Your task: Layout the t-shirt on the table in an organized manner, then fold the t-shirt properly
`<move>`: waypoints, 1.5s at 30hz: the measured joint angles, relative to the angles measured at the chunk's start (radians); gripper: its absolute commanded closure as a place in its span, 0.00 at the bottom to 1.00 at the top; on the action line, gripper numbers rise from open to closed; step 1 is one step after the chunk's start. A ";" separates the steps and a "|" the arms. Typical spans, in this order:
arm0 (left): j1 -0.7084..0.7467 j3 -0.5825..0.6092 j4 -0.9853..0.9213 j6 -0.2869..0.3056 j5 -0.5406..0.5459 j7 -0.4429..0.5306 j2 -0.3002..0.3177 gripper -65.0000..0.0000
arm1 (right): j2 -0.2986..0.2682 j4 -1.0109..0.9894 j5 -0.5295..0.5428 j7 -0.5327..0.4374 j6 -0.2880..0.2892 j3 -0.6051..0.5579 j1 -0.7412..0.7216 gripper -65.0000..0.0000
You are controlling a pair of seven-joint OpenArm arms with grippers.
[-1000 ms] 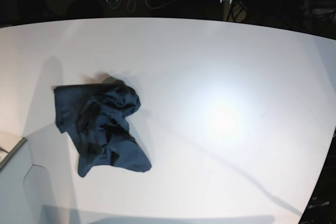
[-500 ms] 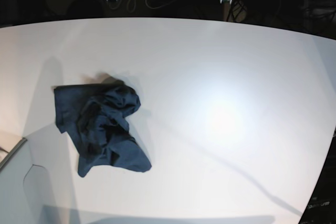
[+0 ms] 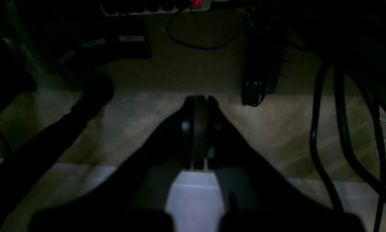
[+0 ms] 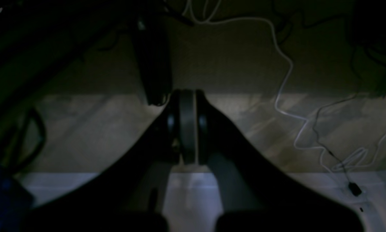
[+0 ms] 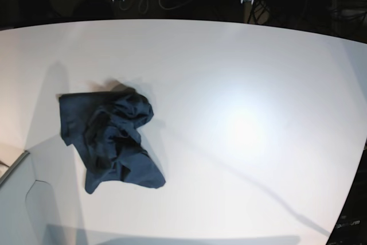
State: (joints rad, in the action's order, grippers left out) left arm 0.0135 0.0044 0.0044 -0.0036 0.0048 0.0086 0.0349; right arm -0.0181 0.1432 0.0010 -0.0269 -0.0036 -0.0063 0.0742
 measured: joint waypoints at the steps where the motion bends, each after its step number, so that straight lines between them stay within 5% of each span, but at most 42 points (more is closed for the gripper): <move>1: 0.000 0.000 0.000 0.000 0.000 0.000 0.001 1.00 | -0.005 0.000 0.000 -0.012 0.000 0.000 0.005 1.00; 13: 0.261 -0.003 0.446 0.001 0.000 -0.016 0.055 1.00 | -0.027 0.097 0.000 -0.069 0.004 0.000 0.106 1.00; 23: 0.456 -0.006 0.813 -0.006 0.003 -0.027 0.091 1.00 | -0.030 0.703 -0.003 -0.049 0.007 0.002 0.431 1.00; 34: 0.724 -0.061 1.431 0.010 0.004 -0.006 0.100 1.00 | -0.057 1.351 0.002 -0.061 0.008 0.020 0.745 1.00; 45: 0.753 -0.173 1.733 0.003 0.004 -0.039 0.085 0.98 | -0.053 1.778 0.004 -0.017 0.014 0.062 0.751 1.00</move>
State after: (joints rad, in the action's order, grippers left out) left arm 0.7666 -0.1688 1.7374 -0.0006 0.0090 -0.0299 0.1196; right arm -0.0711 1.9217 0.0048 -0.0437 0.0101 0.0559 0.8253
